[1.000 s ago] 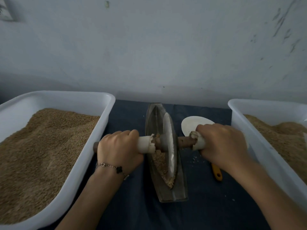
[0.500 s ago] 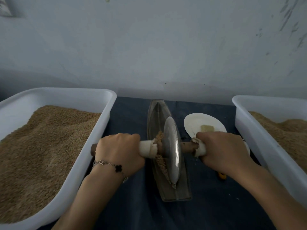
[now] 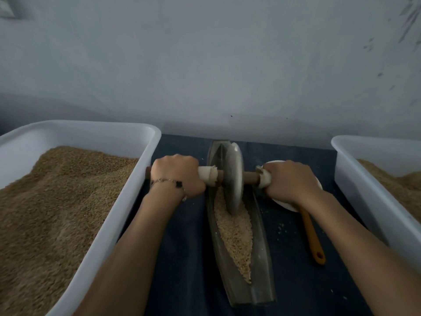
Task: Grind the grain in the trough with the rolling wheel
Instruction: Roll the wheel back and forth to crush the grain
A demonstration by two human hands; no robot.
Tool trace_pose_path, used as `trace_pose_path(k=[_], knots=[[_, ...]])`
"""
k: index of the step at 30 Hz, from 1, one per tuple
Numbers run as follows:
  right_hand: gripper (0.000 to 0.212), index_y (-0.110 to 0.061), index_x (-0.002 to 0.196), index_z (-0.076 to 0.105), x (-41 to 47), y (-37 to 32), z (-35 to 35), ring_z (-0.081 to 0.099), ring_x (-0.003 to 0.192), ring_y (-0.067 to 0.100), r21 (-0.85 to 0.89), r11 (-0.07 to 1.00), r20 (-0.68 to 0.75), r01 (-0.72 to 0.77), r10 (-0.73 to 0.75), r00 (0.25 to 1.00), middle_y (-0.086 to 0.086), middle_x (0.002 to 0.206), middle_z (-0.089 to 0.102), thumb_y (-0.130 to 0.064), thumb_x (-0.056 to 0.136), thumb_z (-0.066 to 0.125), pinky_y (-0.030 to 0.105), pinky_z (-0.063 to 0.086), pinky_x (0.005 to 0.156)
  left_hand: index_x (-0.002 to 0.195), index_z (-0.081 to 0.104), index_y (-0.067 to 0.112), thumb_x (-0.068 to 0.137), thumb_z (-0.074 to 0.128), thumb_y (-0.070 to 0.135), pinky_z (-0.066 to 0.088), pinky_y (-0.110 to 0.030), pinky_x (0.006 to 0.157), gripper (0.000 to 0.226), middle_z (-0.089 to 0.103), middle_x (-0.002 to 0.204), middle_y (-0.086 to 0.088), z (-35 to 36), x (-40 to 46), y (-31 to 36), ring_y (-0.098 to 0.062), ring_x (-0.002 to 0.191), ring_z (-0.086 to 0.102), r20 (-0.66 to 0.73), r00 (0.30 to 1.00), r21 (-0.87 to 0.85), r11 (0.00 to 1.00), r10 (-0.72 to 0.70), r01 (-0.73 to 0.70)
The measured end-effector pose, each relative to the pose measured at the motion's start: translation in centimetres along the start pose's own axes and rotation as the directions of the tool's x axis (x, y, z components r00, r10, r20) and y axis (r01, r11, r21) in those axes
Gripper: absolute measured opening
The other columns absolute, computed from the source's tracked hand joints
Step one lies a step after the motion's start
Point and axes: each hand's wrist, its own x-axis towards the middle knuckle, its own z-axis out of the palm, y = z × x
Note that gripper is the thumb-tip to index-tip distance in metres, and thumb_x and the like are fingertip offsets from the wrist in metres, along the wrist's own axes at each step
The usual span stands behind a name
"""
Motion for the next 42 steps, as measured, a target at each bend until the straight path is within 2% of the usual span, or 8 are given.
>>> trace_pose_path(k=[4, 10, 17, 24, 31, 36, 39, 42], knots=[[0.015, -0.030, 0.067, 0.045, 2.1, -1.2, -1.4, 0.043, 0.060, 0.016, -0.131, 0.991, -0.053, 0.039, -0.046, 0.998, -0.010, 0.064, 0.044, -0.038, 0.071, 0.057, 0.027, 0.025, 0.050, 0.085, 0.060, 0.028, 0.077, 0.057, 0.043, 0.037, -0.027, 0.060, 0.016, 0.050, 0.069, 0.008, 1.1, 0.3, -1.0, -0.016, 0.068, 0.051, 0.027, 0.997, -0.137, 0.987, -0.078, 0.081], [0.009, -0.031, 0.083, 0.051, -4.1, -1.6, -0.5, 0.051, 0.069, 0.012, -0.010, 1.000, -0.070, -0.010, 0.009, 0.997, -0.010, 0.072, 0.053, -0.030, 0.077, 0.058, 0.029, 0.040, 0.061, 0.073, 0.041, 0.030, 0.076, 0.058, 0.039, 0.023, -0.023, 0.050, 0.020, 0.037, 0.061, 0.012, 0.0, -4.0, 0.5, -0.010, 0.057, 0.038, -0.077, 0.997, 0.005, 1.000, -0.017, 0.017], [0.031, -0.034, 0.068, 0.036, -10.1, -2.1, -1.6, 0.037, 0.053, 0.011, -0.146, 0.989, -0.170, 0.016, -0.041, 0.985, -0.014, 0.053, 0.026, -0.031, 0.064, 0.066, 0.022, 0.016, 0.044, 0.075, 0.036, 0.033, 0.074, 0.059, 0.045, 0.026, -0.023, 0.056, 0.026, 0.040, 0.067, 0.014, -0.4, -9.8, 0.4, -0.005, 0.065, 0.039, -0.114, 0.993, -0.003, 1.000, 0.015, -0.016], [0.008, -0.033, 0.077, 0.049, -4.4, -1.0, -1.1, 0.051, 0.069, 0.012, -0.024, 1.000, 0.031, -0.012, 0.012, 0.999, -0.009, 0.071, 0.054, -0.036, 0.074, 0.057, 0.029, 0.033, 0.056, 0.073, 0.044, 0.032, 0.072, 0.056, 0.045, 0.031, -0.024, 0.054, 0.018, 0.043, 0.063, 0.012, -0.4, -4.4, 0.2, -0.012, 0.064, 0.047, 0.033, 0.999, -0.021, 1.000, -0.003, 0.003], [0.023, -0.029, 0.068, 0.040, 0.1, -0.4, 0.5, 0.039, 0.056, 0.010, -0.018, 0.999, -0.147, -0.040, 0.037, 0.988, -0.011, 0.065, 0.047, -0.033, 0.073, 0.062, 0.026, 0.020, 0.048, 0.082, 0.053, 0.028, 0.074, 0.062, 0.042, 0.025, -0.024, 0.052, 0.018, 0.040, 0.062, 0.011, 0.7, 0.1, 0.3, -0.014, 0.063, 0.046, -0.122, 0.992, -0.021, 1.000, -0.017, 0.015], [0.024, -0.011, 0.071, 0.054, -4.3, -1.9, 2.0, 0.050, 0.056, 0.024, -0.119, 0.990, -0.622, 0.070, -0.129, 0.772, 0.007, 0.063, 0.055, -0.008, 0.063, 0.076, 0.032, 0.037, 0.052, 0.057, 0.053, 0.009, 0.057, 0.075, 0.007, 0.038, -0.028, 0.048, 0.022, 0.051, 0.050, -0.006, 2.2, -4.8, 0.7, -0.023, 0.044, 0.049, -0.611, 0.788, -0.060, 0.990, 0.068, -0.131], [0.019, -0.008, 0.083, 0.060, -8.0, -1.5, 3.2, 0.053, 0.065, 0.026, -0.108, 0.986, -0.698, 0.124, -0.164, 0.697, 0.008, 0.074, 0.057, -0.004, 0.071, 0.074, 0.036, 0.042, 0.063, 0.058, 0.053, 0.008, 0.066, 0.069, 0.004, 0.040, -0.031, 0.052, 0.018, 0.051, 0.053, -0.007, 2.1, -7.7, 1.4, -0.023, 0.048, 0.049, -0.720, 0.687, 0.000, 0.990, 0.098, -0.141], [0.046, -0.007, 0.103, 0.056, -11.0, -1.2, 3.7, 0.060, 0.078, 0.030, -0.058, 0.988, -0.705, 0.145, -0.143, 0.694, 0.013, 0.088, 0.063, -0.001, 0.064, 0.079, 0.041, 0.045, 0.074, 0.062, 0.056, 0.009, 0.068, 0.067, 0.004, 0.039, -0.034, 0.057, 0.015, 0.052, 0.058, -0.006, 1.7, -10.1, 1.7, -0.024, 0.053, 0.051, -0.753, 0.647, 0.063, 0.992, 0.119, -0.110]])
